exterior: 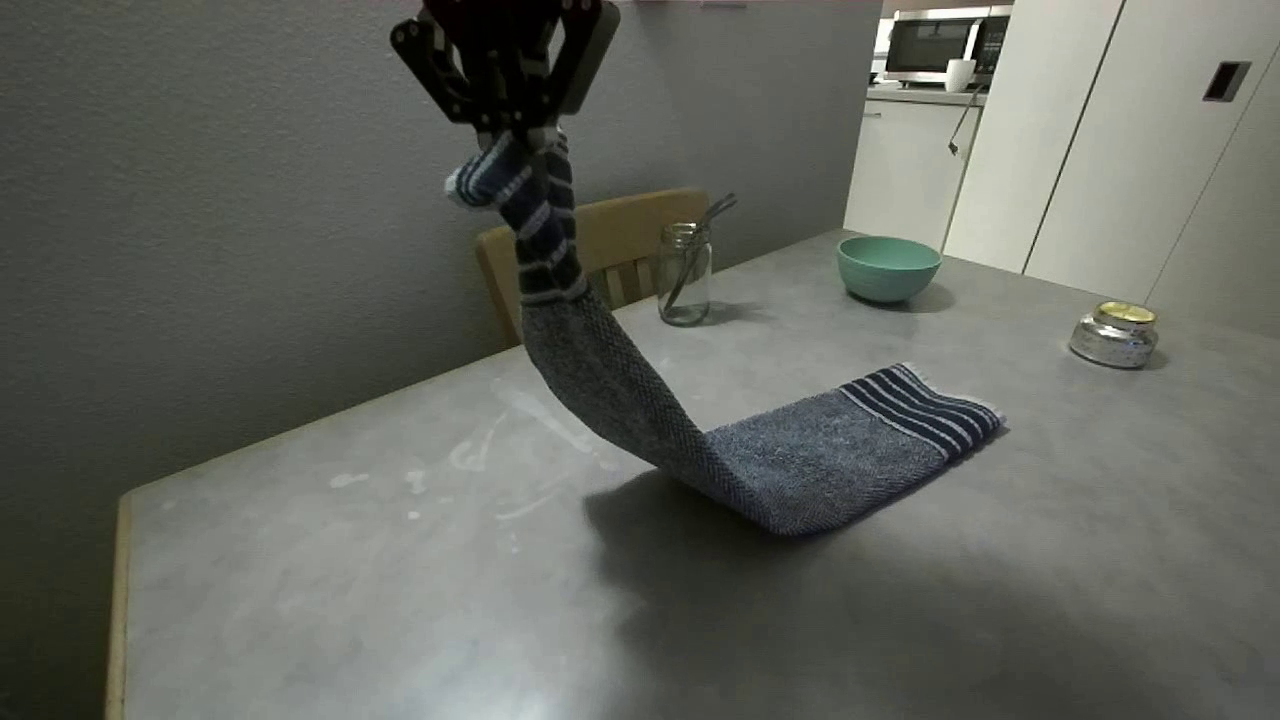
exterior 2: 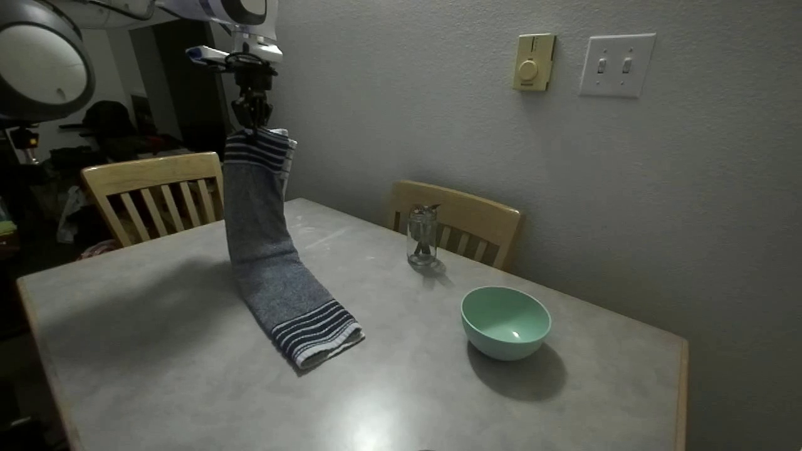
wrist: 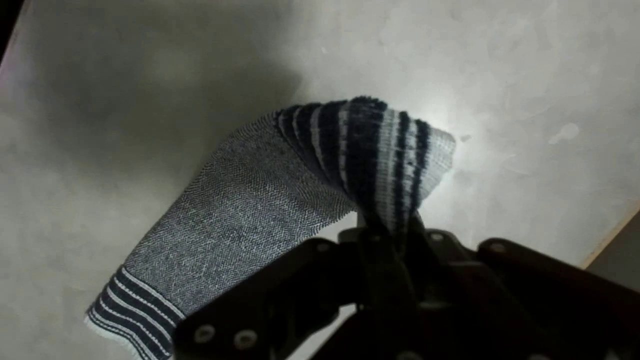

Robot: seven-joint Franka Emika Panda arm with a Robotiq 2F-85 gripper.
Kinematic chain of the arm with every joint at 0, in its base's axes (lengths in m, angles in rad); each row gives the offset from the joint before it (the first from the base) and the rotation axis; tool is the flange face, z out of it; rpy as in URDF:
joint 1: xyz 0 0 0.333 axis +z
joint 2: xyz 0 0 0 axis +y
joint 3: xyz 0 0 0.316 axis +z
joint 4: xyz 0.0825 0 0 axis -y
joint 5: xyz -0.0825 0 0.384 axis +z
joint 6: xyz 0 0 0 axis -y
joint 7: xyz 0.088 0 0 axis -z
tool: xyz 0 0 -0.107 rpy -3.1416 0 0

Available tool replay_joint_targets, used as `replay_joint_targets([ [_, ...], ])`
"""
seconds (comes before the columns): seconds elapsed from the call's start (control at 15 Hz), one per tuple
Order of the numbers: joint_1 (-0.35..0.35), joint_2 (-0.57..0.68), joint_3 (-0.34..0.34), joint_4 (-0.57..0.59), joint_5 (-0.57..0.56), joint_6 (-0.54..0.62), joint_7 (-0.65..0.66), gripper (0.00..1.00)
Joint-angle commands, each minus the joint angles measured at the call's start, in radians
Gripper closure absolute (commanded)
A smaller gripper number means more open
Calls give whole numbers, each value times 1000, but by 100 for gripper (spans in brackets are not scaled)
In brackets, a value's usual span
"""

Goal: Fold the grey towel in half

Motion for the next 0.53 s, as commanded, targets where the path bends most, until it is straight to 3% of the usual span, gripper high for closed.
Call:
replay_joint_targets([
  [0.0,-4,-22,6,-39,8,-60,56,98],
  [0.27,-31,-4,15,-13,24,-77,115,98],
  [0.4,-58,1,31,0,42,-35,82,98],
  [0.47,-26,-4,5,-20,7,-47,94,90],
])
